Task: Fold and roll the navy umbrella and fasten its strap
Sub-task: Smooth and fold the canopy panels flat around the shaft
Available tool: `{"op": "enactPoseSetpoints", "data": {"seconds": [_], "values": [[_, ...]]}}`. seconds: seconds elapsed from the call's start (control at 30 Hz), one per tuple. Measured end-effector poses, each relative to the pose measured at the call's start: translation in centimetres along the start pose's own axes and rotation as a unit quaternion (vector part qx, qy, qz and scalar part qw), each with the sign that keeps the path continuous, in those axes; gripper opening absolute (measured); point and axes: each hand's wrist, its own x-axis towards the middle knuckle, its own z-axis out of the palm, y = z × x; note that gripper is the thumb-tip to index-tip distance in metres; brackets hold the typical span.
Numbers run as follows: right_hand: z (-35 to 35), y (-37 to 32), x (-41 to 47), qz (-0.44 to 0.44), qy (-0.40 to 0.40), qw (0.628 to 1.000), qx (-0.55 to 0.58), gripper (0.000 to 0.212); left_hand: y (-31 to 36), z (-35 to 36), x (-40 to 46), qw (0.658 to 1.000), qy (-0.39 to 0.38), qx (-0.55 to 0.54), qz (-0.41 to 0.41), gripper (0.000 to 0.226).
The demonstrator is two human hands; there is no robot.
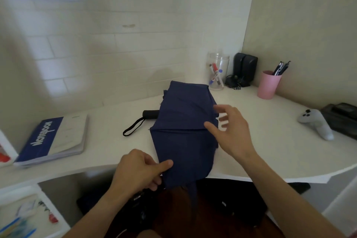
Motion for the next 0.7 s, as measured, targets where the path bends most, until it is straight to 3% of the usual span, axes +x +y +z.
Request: {"op": "enactPoseSetpoints", "data": {"seconds": [0.07, 0.1, 0.13, 0.2, 0.23, 0.3, 0.4, 0.53, 0.63, 0.7], "values": [[1.0, 0.5, 2.4, 0.023, -0.021, 0.999, 0.041, 0.063, 0.7, -0.7, 1.1, 0.97, 0.143, 0.168, 0.1, 0.057], [1.3, 0.7, 3.5, 0.035, -0.035, 0.997, 0.055, 0.069, 1.2, -0.9, 1.8, 0.935, 0.215, 0.198, 0.2, 0.051], [1.7, 0.9, 4.6, 0.036, -0.043, 0.997, 0.06, 0.075, 1.5, -0.8, 2.6, 0.9, 0.238, 0.19, 0.313, 0.04], [2.1, 0.7, 6.9, -0.002, -0.044, 0.998, 0.052, 0.086, 1.6, 0.1, 4.4, 0.842, 0.146, 0.201, 0.479, 0.03], [2.2, 0.4, 8.0, -0.029, -0.051, 0.998, 0.04, 0.089, 1.3, 0.8, 5.2, 0.831, 0.083, 0.226, 0.502, 0.035], [2.0, -0.5, 10.1, -0.076, -0.079, 0.994, -0.003, 0.084, 0.6, 1.9, 6.6, 0.827, 0.019, 0.267, 0.494, 0.043], [1.6, -2.0, 11.8, -0.107, -0.14, 0.981, -0.084, 0.051, -0.4, 3.0, 7.8, 0.84, -0.001, 0.274, 0.469, 0.047], [0.9, -3.2, 11.8, -0.133, -0.144, 0.978, -0.076, 0.019, -0.3, 3.1, 8.1, 0.862, -0.03, 0.24, 0.445, 0.048], [0.0, -3.9, 9.7, -0.192, -0.124, 0.971, -0.065, 0.014, -0.6, 2.6, 6.9, 0.88, -0.021, 0.201, 0.43, 0.042], [-0.7, -4.1, 7.5, -0.235, -0.121, 0.962, -0.066, 0.013, -1.2, 2.4, 6.0, 0.897, 0.045, 0.141, 0.416, 0.028]]}}
